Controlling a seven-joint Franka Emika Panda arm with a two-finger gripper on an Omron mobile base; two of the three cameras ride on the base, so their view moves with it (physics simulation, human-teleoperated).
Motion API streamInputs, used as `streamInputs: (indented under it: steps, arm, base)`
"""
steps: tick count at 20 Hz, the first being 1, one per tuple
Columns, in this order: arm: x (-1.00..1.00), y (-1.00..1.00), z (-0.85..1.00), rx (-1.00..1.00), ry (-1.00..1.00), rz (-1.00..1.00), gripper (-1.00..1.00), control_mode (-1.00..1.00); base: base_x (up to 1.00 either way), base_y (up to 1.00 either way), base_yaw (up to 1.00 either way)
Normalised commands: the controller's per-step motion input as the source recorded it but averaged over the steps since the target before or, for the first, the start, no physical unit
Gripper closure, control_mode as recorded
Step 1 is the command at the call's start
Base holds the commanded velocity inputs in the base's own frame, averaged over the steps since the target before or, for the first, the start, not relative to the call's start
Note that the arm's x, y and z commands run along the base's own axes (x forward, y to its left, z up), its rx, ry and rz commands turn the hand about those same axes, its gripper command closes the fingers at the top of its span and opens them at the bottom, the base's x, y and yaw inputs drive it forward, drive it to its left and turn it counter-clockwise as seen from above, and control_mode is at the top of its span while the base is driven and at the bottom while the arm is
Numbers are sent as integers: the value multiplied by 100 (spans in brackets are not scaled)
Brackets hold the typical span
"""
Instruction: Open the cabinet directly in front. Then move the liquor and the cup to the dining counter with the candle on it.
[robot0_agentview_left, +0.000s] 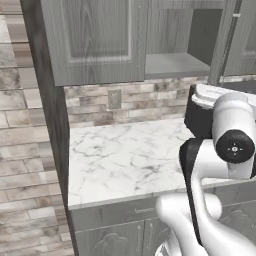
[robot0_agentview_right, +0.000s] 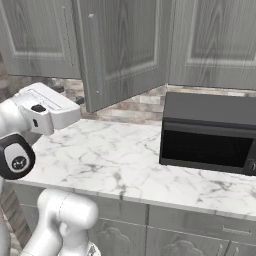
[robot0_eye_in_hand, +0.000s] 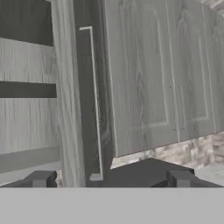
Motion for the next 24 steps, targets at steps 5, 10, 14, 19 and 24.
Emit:
streamInputs:
  steps: [5, 10, 14, 19, 24]
  arm:
    - [-30, 94, 9, -15, 0, 0, -100, -100]
    - [1, 68, 6, -12, 0, -9, -100, -100]
    - [65, 20, 0, -6, 1, -8, -100, -100]
    - [87, 1, 0, 0, 3, -8, -100, -100]
    - [79, -13, 0, 1, 18, -8, -100, -100]
  base:
    - [0, 0, 0]
    - [0, 0, 0]
    - [0, 0, 0]
    - [0, 0, 0]
    - [0, 0, 0]
